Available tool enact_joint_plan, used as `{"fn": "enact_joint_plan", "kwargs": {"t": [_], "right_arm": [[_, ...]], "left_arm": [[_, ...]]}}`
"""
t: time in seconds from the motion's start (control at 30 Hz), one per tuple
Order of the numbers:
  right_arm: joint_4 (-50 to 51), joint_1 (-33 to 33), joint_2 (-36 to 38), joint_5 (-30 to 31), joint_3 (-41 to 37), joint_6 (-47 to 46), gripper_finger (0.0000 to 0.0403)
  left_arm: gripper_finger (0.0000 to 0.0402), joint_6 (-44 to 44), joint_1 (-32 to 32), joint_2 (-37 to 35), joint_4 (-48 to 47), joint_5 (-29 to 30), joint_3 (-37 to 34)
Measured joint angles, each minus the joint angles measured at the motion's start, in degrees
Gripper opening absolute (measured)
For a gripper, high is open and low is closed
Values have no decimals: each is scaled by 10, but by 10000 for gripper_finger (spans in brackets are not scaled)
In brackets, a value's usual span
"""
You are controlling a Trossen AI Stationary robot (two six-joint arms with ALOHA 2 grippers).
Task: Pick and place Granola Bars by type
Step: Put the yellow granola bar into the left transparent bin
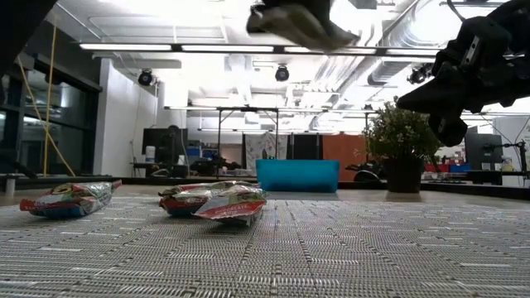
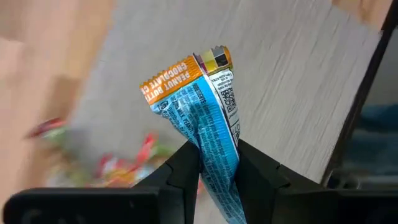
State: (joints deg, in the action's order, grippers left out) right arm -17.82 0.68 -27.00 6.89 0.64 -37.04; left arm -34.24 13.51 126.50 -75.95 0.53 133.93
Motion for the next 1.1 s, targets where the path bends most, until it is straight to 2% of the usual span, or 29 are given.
{"fn": "enact_joint_plan", "kwargs": {"t": [0.27, 0.43, 0.77, 1.1], "right_arm": [[-1, 0, 0, 0, 0, 0, 0], [0, 0, 0, 0, 0, 0, 0], [-1, 0, 0, 0, 0, 0, 0], [0, 0, 0, 0, 0, 0, 0]], "left_arm": [[87, 120, 34, -82, -146, 61, 0], [87, 174, 83, -121, -144, 77, -11], [87, 166, 199, -165, -140, 89, -20], [88, 149, 296, -175, -138, 91, -30]]}}
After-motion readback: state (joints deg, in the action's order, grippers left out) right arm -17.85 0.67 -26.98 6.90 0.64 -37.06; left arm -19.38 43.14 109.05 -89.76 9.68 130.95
